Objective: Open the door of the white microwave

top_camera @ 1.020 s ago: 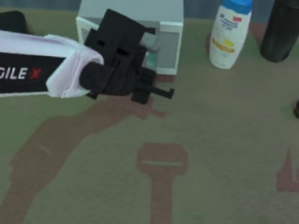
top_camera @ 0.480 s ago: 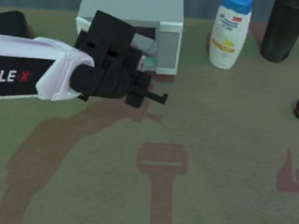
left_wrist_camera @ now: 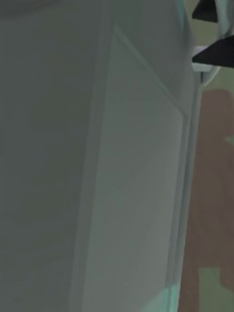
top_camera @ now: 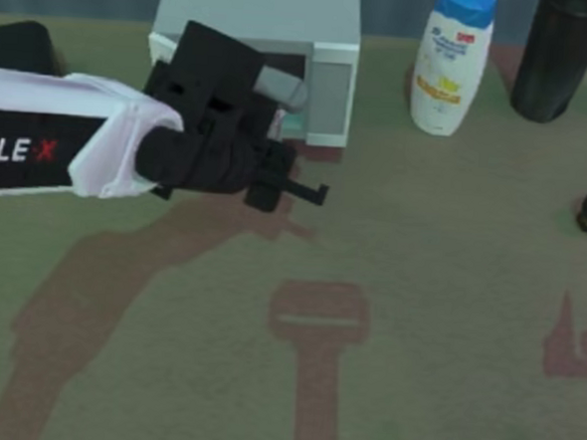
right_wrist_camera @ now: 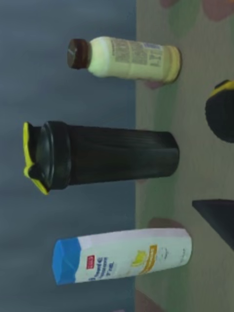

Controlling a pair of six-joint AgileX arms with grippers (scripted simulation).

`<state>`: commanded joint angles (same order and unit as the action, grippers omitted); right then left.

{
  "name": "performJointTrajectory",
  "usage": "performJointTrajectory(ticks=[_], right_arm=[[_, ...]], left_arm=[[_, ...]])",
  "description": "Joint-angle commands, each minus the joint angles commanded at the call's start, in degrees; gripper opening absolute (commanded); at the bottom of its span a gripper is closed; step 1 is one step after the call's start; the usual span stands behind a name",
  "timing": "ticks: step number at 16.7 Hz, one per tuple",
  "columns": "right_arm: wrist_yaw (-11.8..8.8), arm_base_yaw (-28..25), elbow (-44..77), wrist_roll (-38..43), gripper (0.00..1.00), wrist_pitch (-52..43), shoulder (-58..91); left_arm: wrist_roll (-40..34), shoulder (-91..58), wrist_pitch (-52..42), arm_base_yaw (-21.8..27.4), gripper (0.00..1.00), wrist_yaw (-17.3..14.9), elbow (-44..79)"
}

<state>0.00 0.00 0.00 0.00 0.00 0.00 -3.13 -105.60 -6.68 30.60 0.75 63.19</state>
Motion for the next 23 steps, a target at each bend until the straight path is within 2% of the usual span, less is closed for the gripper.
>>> performJointTrajectory(ticks=[17,23], right_arm=[[0.00,0.00,0.00,0.00,1.00,0.00,0.00],[0.00,0.00,0.00,0.00,1.00,0.00,0.00]], left_arm=[[0.00,0.00,0.00,0.00,0.00,0.00,0.00],[2.07,1.09,0.28,-0.70,0.00,-2.13,-1.20]])
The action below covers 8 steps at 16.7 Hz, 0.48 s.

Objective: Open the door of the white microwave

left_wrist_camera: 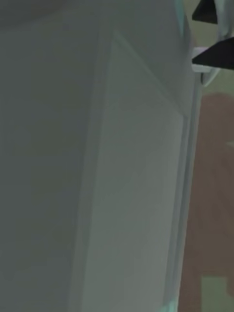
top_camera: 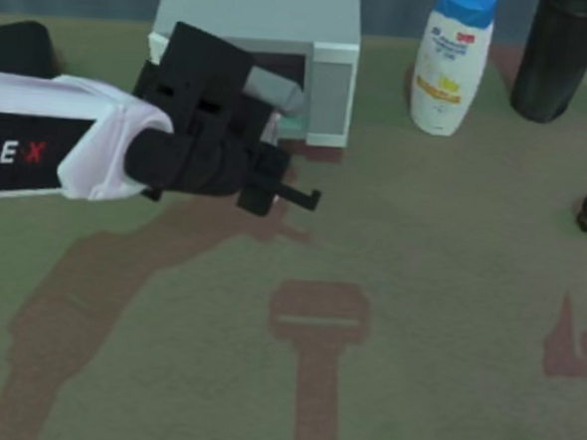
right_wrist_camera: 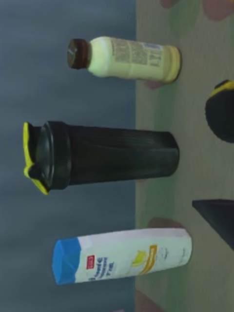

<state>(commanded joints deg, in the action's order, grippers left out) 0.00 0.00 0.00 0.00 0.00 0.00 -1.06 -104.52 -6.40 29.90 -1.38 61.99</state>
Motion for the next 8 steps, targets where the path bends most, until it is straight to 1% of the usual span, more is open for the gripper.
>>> performJointTrajectory(ticks=[4,8], right_arm=[[0.00,0.00,0.00,0.00,1.00,0.00,0.00],[0.00,0.00,0.00,0.00,1.00,0.00,0.00]], left_arm=[[2.23,0.87,0.19,-0.97,0.00,-1.58,-1.32],[2.24,0.87,0.19,-0.97,0.00,-1.58,-1.32]])
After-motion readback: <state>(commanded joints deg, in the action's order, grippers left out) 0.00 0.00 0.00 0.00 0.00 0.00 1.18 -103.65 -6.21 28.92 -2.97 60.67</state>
